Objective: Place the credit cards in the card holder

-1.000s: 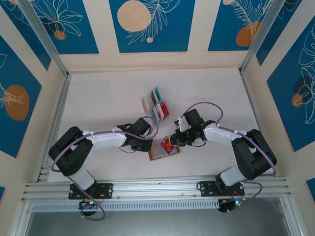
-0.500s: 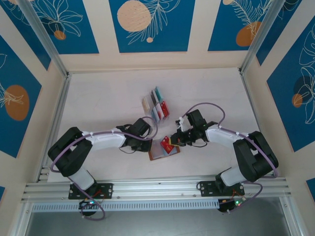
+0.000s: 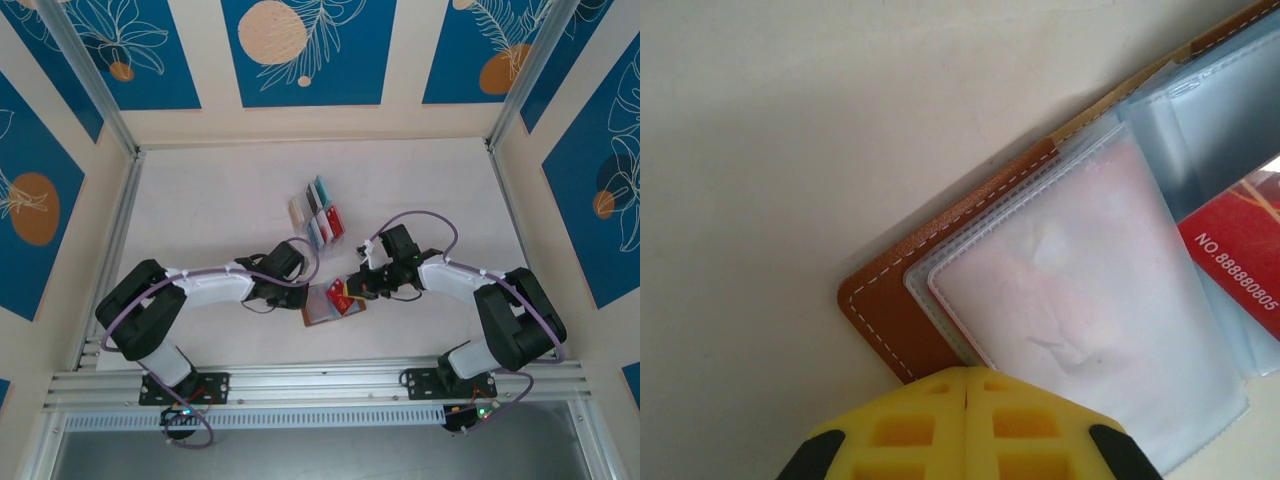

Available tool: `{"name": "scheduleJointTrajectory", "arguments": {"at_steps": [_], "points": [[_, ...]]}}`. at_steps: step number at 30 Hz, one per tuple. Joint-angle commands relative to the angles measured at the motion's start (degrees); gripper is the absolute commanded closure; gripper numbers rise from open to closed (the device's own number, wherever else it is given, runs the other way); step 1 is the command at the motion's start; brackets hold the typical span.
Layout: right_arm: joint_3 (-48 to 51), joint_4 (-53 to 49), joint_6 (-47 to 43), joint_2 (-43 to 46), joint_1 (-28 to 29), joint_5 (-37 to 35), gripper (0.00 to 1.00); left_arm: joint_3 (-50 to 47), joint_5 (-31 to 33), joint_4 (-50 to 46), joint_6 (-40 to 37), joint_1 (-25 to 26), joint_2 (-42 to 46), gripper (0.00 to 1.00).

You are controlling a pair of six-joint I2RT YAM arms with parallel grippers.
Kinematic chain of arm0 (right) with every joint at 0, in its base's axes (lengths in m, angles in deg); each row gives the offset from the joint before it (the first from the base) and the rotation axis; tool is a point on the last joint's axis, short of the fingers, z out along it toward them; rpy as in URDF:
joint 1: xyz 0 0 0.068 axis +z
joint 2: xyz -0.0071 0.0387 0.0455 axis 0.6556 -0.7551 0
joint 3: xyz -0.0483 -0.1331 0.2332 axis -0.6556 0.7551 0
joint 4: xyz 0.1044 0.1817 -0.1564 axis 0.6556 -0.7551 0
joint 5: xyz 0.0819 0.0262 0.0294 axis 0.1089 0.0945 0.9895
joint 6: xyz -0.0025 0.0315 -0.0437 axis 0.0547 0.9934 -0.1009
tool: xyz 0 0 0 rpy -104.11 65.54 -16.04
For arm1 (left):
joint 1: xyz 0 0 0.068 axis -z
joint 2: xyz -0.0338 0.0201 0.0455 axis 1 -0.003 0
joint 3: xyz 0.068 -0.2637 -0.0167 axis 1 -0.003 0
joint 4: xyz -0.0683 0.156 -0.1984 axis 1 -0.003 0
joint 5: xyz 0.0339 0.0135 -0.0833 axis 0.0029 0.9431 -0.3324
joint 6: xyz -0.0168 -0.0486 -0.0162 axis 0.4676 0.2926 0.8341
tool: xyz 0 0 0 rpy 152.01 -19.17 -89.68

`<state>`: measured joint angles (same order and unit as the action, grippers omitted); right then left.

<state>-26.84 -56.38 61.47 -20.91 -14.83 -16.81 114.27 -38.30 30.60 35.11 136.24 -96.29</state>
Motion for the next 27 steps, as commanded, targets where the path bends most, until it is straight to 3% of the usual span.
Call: {"name": "scheduleJointTrajectory", "arguments": {"at_steps": [1, 15, 27], "points": [[0.6, 0.6, -0.4, -0.1, 0.5, 2.8, 0.96, -3.7, 1.5, -2.5, 0.5, 0.4, -4.3, 0.97], [1.2, 4.0, 0.2, -1.9, 1.4, 4.3, 0.95, -4.9, 1.2, -1.1, 1.2, 0.5, -3.9, 0.97], [3.3, 11.4, 2.8, -3.6, 2.2, -2.7, 0.95, -6.3, 0.5, 0.7, 1.6, 0.5, -3.6, 0.97]]}}
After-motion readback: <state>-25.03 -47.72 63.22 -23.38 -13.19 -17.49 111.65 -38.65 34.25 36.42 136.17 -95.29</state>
